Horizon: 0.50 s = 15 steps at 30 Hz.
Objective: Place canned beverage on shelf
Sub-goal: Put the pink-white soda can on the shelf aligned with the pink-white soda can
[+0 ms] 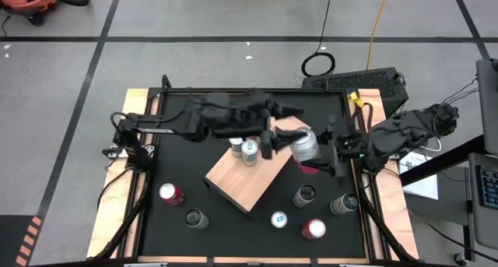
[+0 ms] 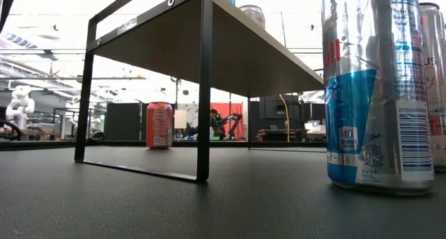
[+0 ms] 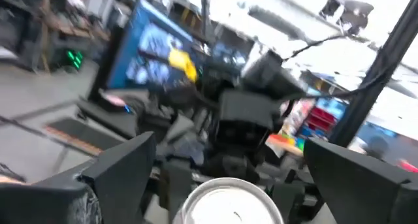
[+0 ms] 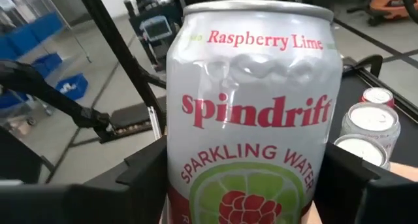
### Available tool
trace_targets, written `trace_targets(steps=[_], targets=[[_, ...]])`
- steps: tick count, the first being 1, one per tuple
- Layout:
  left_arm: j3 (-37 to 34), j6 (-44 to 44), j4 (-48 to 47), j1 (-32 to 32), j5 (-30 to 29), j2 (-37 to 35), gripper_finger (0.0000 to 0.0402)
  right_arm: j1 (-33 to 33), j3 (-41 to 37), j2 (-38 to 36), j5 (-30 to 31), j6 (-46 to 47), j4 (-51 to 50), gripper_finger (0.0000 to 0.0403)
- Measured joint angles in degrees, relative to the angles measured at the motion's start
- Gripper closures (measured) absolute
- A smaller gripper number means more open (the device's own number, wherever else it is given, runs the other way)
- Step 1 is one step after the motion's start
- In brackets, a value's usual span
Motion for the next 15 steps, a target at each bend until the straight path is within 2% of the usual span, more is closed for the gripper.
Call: trace_targets(steps=[9,15], targets=[[0.11,2.6,-7.67,-2.34,-7.71,-4.28,0.0008,0.0,0.0,-3.57,0.17,-3.23,9.96,0.0132],[0.04,-0.13,-7.91,-5.14,-8.64,-4.28,0.0008,0.0,0.04,-4.98,0.22,-6.84,17.32,0.0132]])
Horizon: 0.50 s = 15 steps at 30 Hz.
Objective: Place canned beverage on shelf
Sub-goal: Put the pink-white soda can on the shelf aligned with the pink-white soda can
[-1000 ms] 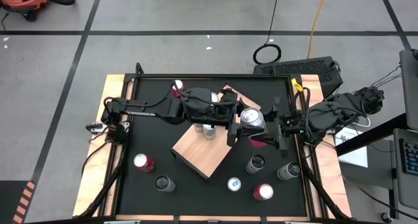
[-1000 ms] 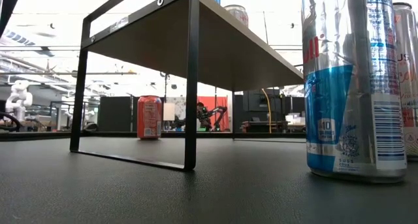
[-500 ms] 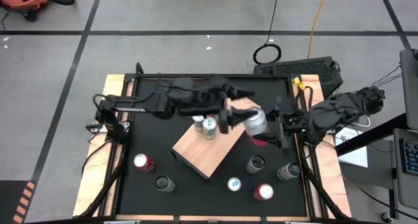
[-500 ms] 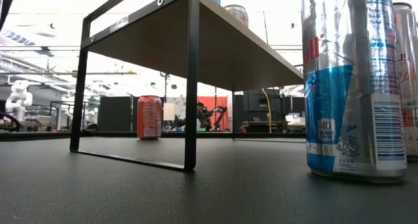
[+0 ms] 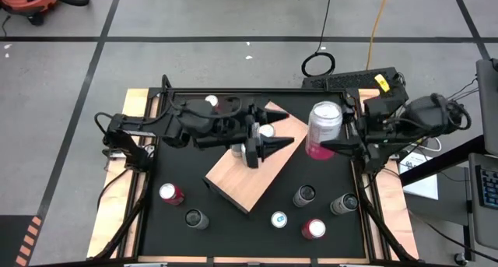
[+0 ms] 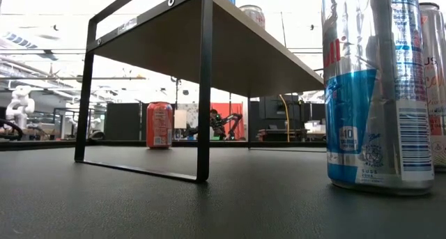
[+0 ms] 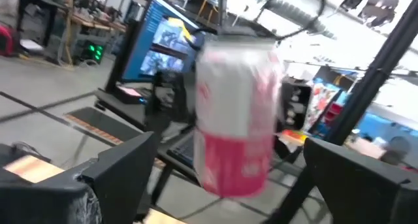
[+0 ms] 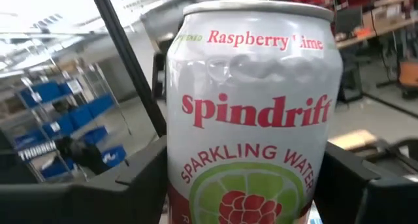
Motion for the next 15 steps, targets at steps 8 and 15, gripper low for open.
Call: trace_targets(steps=[8,15], targets=[[-0.04,-0.1,0.58,-0.9,-1.13,2.3,0.0007,0.0,0.02,0.96,-0.12,-3.0,4.15,0.0132],[-0.08,-0.28,3.71,-0.9,2.07,4.67,0.0007,0.02,0.02,2.66,-0.48,-3.69,5.61,0.0132]])
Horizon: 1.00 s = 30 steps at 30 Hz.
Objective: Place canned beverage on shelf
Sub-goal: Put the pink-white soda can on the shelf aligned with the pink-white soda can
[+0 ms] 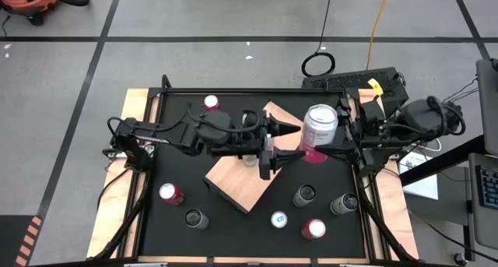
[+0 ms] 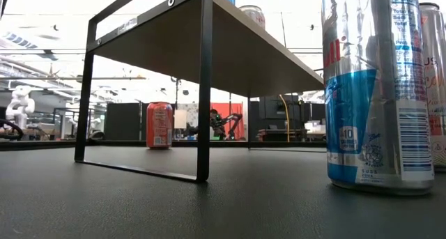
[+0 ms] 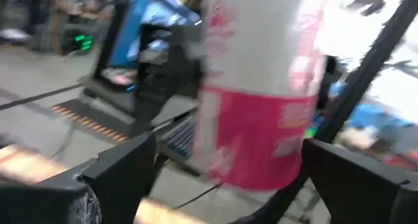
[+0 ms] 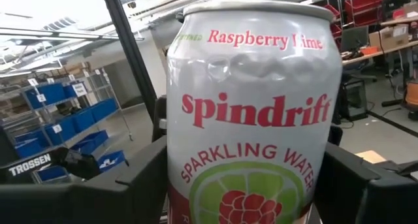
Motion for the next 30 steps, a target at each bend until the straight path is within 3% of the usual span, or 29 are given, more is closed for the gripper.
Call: trace_targets(steps=[9,24,30], targets=[[0.0,-0.14,1.51,-0.11,5.57,1.69,0.0008,-0.02,0.0,2.14,0.13,0.31,0.67,0.0132],[0.01,-1.53,2.1,-0.11,6.23,2.13,0.0009,-0.07,0.0,4.02,0.37,0.56,0.7,0.0131],[0.0,-1.47,2.08,-0.04,6.18,2.13,0.0049,-0.04,0.0,4.04,1.85,0.19,0.73,0.0131]])
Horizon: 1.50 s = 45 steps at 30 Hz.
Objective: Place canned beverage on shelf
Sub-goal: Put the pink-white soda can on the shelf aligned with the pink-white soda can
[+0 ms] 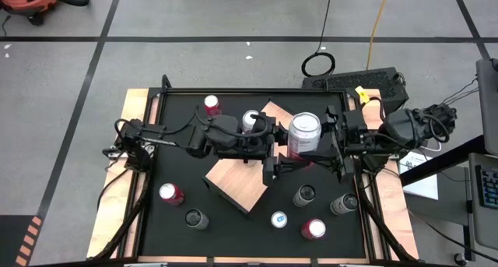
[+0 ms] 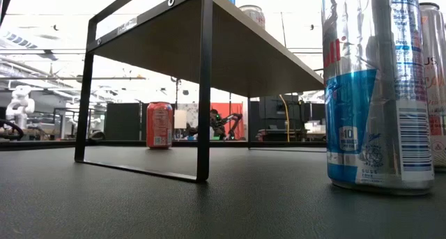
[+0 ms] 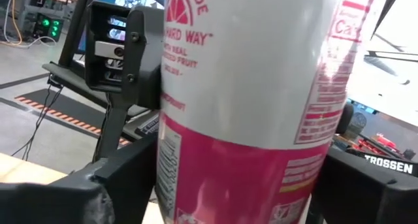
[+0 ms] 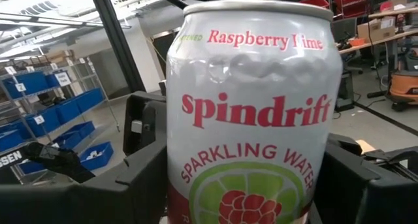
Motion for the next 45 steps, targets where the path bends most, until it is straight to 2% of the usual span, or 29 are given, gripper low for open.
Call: trace_targets(steps=[6,12,23,28,39,45], targets=[[0.0,0.62,-0.17,-0.04,-0.01,0.0,0.0097,0.0,0.02,-0.01,0.01,0.02,0.16,0.0131],[0.02,0.86,-0.27,-0.03,0.06,0.0,0.0107,0.02,0.02,-0.02,1.24,-0.28,0.04,0.0123],[-0.04,0.08,-1.48,-0.07,0.14,0.02,0.011,0.0,0.08,-1.38,1.76,-0.15,-0.6,0.0039],[-0.04,0.29,-1.76,-0.07,0.1,0.02,0.011,0.02,0.26,-1.86,2.28,0.04,-2.04,0.0016],[-0.04,7.78,-4.17,-0.04,-2.33,0.02,0.011,0.04,13.35,1.21,2.72,4.81,-19.74,0.0018],[-0.04,11.54,-4.25,0.07,-3.16,0.02,0.0111,0.04,18.74,4.25,2.54,3.5,-23.71,0.0018]])
